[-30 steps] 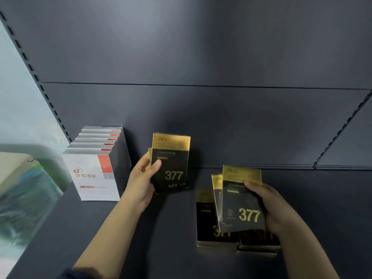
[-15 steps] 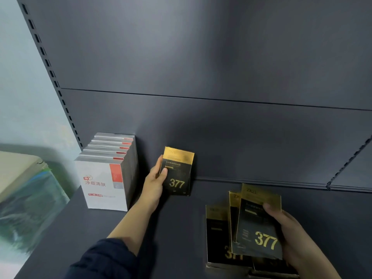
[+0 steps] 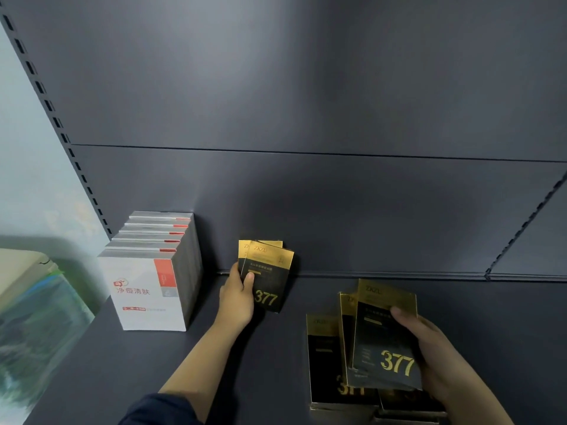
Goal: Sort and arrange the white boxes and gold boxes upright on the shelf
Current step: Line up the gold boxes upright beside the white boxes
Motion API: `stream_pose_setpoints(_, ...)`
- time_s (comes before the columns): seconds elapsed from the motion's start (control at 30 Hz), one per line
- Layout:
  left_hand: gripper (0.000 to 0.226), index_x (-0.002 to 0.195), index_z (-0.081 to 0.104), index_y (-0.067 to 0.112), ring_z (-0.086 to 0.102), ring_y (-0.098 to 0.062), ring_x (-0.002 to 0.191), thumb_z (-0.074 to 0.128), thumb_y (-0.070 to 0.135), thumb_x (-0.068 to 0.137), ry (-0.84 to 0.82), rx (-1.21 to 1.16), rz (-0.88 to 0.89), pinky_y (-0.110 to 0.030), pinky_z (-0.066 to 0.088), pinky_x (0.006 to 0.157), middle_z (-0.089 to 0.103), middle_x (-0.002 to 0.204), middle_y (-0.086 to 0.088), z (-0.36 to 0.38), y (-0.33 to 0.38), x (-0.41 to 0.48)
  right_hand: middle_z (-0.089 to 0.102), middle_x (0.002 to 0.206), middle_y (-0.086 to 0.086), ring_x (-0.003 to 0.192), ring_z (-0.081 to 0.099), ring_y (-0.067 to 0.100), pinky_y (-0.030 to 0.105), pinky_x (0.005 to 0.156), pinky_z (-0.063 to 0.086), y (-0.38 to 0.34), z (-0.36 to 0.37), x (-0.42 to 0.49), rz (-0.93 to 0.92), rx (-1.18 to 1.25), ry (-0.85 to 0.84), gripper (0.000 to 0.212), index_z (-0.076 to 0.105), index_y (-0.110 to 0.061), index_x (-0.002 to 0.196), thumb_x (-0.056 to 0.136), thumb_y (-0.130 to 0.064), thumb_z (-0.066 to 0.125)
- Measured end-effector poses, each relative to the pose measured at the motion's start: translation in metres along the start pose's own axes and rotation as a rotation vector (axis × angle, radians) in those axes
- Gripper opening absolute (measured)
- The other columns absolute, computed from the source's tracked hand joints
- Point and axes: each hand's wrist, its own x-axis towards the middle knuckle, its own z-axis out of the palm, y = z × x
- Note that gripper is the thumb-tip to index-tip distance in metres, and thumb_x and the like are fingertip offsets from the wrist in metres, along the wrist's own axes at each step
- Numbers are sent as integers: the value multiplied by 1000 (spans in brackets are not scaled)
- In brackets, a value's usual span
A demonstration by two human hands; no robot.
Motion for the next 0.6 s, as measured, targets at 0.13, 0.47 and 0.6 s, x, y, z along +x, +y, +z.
stream_pose_setpoints(0.13, 59, 140, 38, 20, 39, -25, 129, 38, 54, 91, -18, -96, -14, -41, 31, 107, 51, 128, 2, 0, 1, 0, 71, 103, 28, 88, 70, 45, 47, 73, 57, 0, 0, -2, 20, 26, 19, 50, 57, -3, 120, 77, -28, 63)
stream_pose_setpoints(0.47, 106, 136, 37, 10, 51, -22, 115, 46, 85, 62, 63, -278, 53, -35, 37, 98, 54, 123, -8, 0, -8, 5, 69, 108, 31, 97, 67, 47, 52, 85, 51, -4, 0, -7, 37, 92, -20, 42, 60, 3, 116, 83, -23, 61)
stream_pose_setpoints(0.6, 113, 141, 34, 14, 51, -24, 118, 45, 88, 57, 27, -246, 30, -38, 37, 101, 54, 124, -7, -3, -9, 1, 70, 102, 31, 85, 71, 43, 47, 76, 53, -5, -1, -8, 19, 102, -59, 41, 61, 5, 113, 82, -21, 59)
